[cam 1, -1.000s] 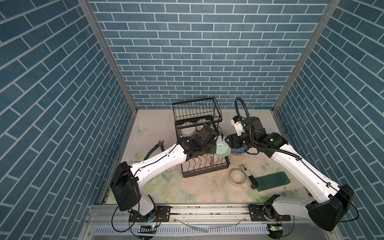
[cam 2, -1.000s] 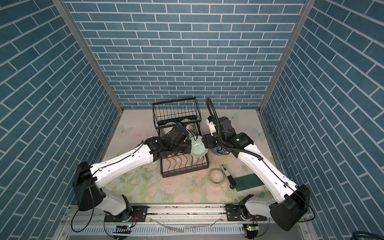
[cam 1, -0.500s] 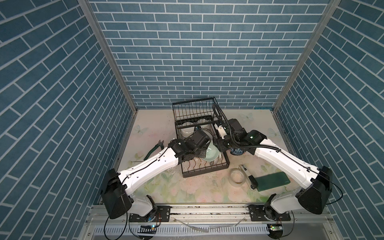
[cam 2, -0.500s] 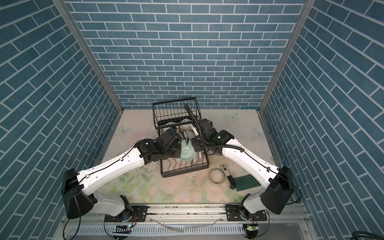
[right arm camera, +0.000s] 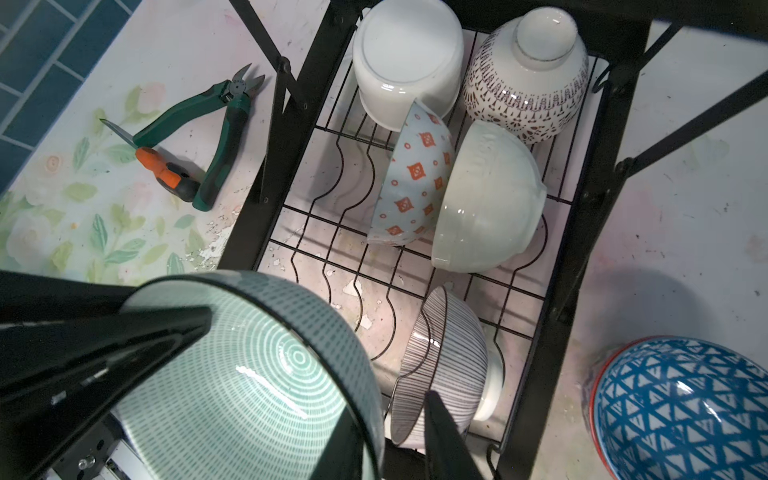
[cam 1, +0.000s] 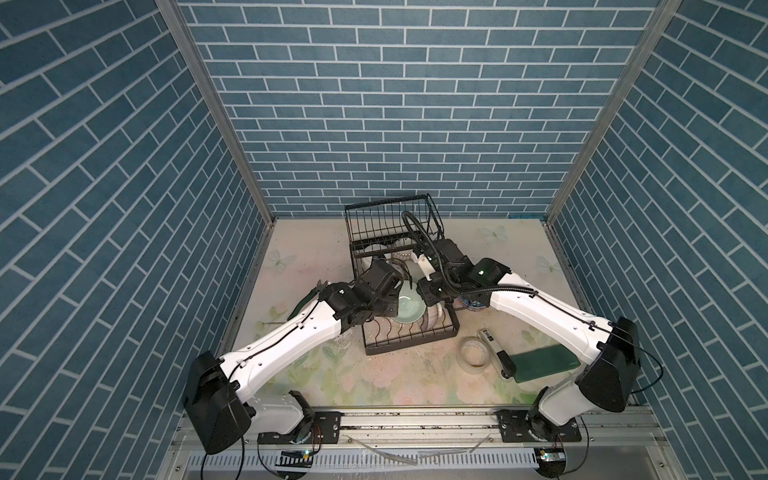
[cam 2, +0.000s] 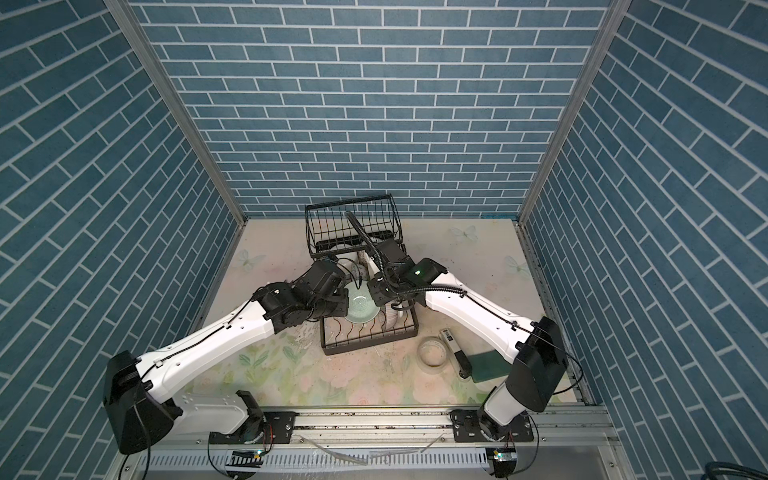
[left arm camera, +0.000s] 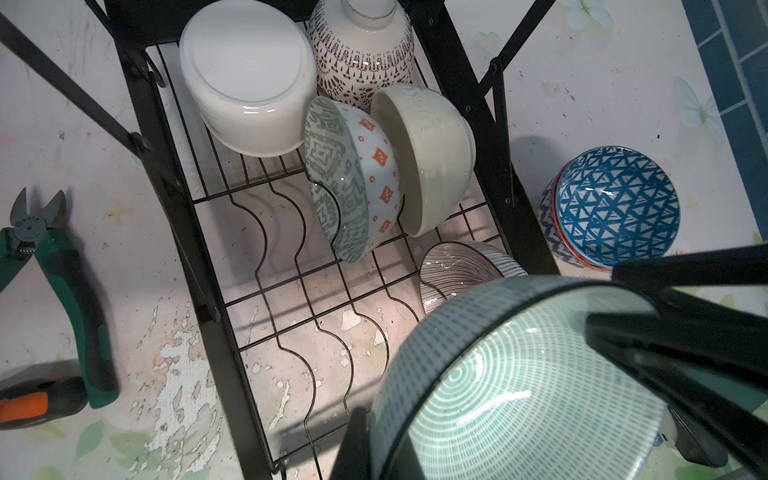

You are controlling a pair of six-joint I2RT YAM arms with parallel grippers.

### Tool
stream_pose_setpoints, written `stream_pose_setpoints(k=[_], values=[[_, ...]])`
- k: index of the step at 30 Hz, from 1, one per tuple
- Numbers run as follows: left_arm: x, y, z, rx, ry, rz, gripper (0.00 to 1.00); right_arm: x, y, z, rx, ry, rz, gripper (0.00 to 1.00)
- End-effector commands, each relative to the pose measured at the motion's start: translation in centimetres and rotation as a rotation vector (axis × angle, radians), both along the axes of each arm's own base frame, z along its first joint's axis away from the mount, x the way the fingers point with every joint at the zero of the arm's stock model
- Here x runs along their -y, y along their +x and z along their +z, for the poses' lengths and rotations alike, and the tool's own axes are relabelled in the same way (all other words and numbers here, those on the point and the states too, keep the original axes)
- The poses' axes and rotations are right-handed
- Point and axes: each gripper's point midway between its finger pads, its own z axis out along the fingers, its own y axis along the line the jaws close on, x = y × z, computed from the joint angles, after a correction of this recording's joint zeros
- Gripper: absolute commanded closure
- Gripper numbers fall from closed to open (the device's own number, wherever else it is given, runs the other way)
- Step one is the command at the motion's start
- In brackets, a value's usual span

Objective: Load the bowls into the dish rack
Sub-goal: 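Carry the teal striped bowl over the rack slots with both grippers, then open the left gripper and draw it back while the right gripper holds the bowl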

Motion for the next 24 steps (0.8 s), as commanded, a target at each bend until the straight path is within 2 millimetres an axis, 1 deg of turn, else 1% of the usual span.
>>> stream_pose_setpoints(k=[1, 5, 8, 11, 16, 19, 20, 24], values=[[0.4, 0.3, 1.6, 0.039, -0.085, -0.009, 1.0, -0.6, 0.7, 0.7, 0.01, 0.006, -0.027, 0.79], [-0.1, 0.3, 1.3, 0.04, -0.094, -0.001, 1.0, -1.3, 0.7, 0.6, 0.006, 0.007, -0.014, 0.81], [-0.5, 0.4, 1.0, 0.033, -0.108, 0.004, 1.0, -1.8, 0.7, 0.6, 0.004, 0.008, -0.006, 0.92], [-0.8, 0.4, 0.7, 0.026, -0.136, 0.011, 1.0, -2.3, 0.7, 0.5, -0.005, 0.011, 0.006, 0.99], [-1.9, 0.5, -0.1, 0.013, -0.149, 0.041, 1.0, -3.1, 0.6, 0.5, 0.003, -0.011, 0.012, 1.0], [-2.6, 0.4, -0.4, 0.01, -0.151, 0.058, 0.93, -3.5, 0.6, 0.6, 0.035, -0.046, 0.004, 1.0], [-2.9, 0.4, -0.5, 0.009, -0.152, 0.064, 0.88, -3.4, 0.8, 0.7, 0.055, -0.063, -0.006, 1.0], [-3.5, 0.2, -0.8, 0.01, -0.161, 0.076, 0.74, -3.7, 0.9, 1.0, 0.129, -0.118, -0.036, 1.0]])
